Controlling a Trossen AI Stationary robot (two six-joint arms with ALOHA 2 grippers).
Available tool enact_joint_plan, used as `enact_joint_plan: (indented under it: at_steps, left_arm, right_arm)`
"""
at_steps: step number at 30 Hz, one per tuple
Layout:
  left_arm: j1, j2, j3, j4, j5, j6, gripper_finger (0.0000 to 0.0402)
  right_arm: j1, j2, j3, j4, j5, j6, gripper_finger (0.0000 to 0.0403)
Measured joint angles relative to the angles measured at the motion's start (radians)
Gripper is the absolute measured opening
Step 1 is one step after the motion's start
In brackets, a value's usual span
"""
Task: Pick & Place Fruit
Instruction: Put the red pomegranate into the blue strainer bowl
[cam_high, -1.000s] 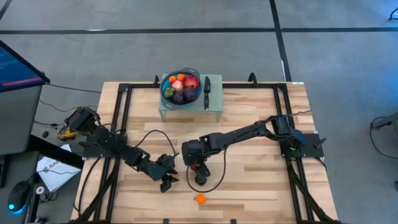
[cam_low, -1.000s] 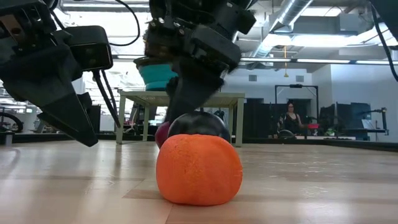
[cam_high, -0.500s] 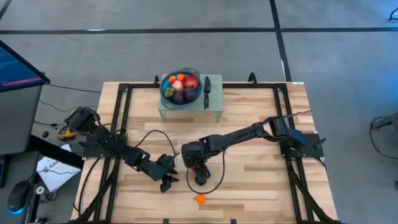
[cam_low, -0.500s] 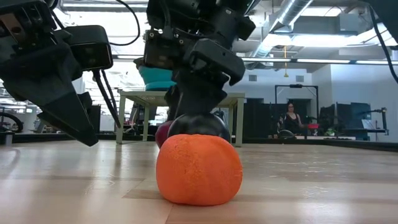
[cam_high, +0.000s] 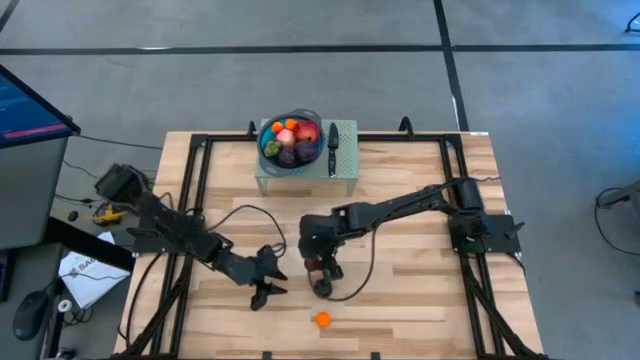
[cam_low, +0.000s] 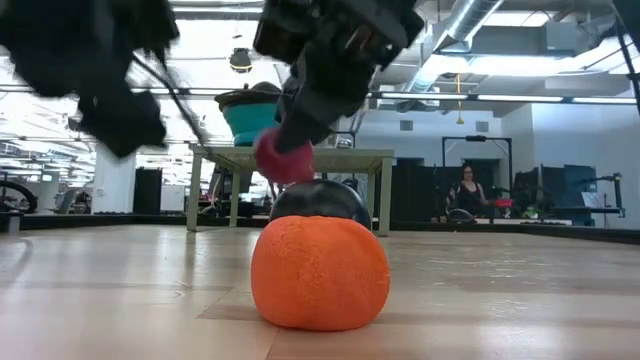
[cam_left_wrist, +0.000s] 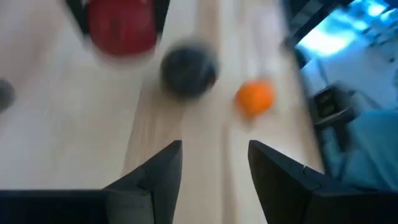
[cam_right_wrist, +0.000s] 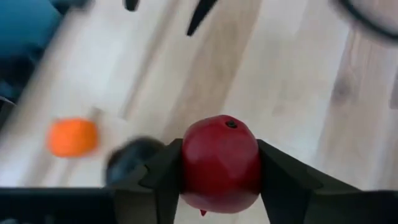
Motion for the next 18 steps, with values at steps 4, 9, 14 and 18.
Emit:
enact_joint_plan:
  at_steps: [4, 9, 14, 18]
  left_arm:
    - [-0.023, -0.127, 0.0, 0.016, -0.108, 0.217, 0.0176]
    - [-0.051, -0.197, 0.0, 0.177, -0.248, 0.702, 0.0177]
    - [-0.029, -0.187, 0.048, 0.245, -0.259, 1.014, 0.0208]
    - [0.011, -0.179, 0.082, 0.216, -0.261, 1.029, 0.0259]
  right_arm:
    - [-0.02, -0.097, -0.189, 0.299, -0.097, 0.123, 0.0189]
    - [-0.06, -0.145, -0.357, 0.674, -0.314, 0.331, 0.0171]
    - [-0.086, -0.121, -0.396, 0.92, -0.454, 0.486, 0.0167]
    - [-0.086, -0.118, -0.396, 0.971, -0.48, 0.503, 0.0182]
